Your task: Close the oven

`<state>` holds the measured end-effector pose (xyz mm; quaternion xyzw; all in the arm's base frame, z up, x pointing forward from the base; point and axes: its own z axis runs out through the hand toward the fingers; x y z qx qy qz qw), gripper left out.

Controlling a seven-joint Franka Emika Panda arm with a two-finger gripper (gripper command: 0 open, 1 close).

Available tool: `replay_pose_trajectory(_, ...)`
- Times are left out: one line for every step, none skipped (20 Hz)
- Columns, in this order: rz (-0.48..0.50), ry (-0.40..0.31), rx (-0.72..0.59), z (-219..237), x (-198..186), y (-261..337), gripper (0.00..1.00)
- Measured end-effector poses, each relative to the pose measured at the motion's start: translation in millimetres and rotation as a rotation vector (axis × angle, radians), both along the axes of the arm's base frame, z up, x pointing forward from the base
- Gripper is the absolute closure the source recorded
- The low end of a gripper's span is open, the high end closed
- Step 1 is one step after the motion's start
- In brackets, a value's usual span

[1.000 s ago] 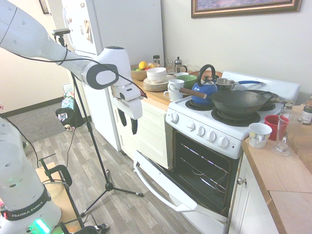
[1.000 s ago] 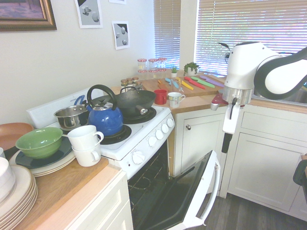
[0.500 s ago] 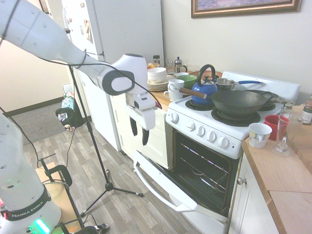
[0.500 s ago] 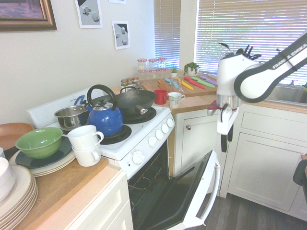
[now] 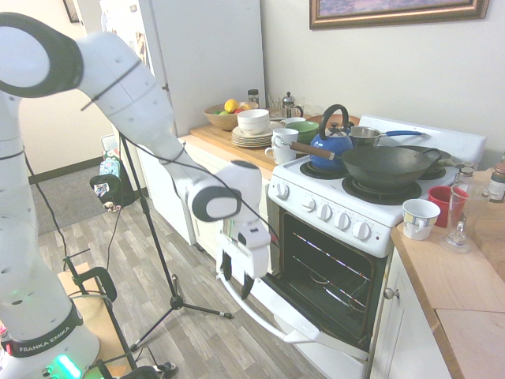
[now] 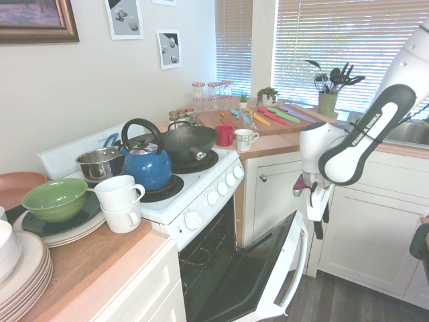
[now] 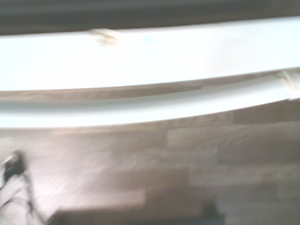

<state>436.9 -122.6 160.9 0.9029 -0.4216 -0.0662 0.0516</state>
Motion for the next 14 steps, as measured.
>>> replay_pose_trajectory(0.006,-0.001,-0.002,-15,-3,-6,0.0)
replay_pose_trajectory(0.015,-0.002,-0.001,-29,-6,-8,0.0)
replay_pose_trajectory(0.025,-0.005,0.005,-40,-7,-9,0.0)
replay_pose_trajectory(0.041,-0.01,0.014,-47,-8,-7,0.0)
replay_pose_trajectory(0.056,-0.018,0.024,-51,-8,-5,0.0)
replay_pose_trajectory(0.065,-0.026,0.035,-53,-6,-1,0.0)
replay_pose_trajectory(0.075,-0.035,0.048,-52,-4,5,0.0)
replay_pose_trajectory(0.084,-0.042,0.06,-52,-3,10,0.0)
replay_pose_trajectory(0.09,-0.046,0.069,-52,-1,15,0.0)
replay_pose_trajectory(0.092,-0.049,0.077,-52,0,21,0.0)
replay_pose_trajectory(0.093,-0.052,0.083,-52,1,27,0.0)
replay_pose_trajectory(0.093,-0.053,0.09,-52,2,33,0.0)
replay_pose_trajectory(0.095,-0.054,0.098,-53,3,39,0.0)
replay_pose_trajectory(0.096,-0.056,0.106,-53,4,45,0.0)
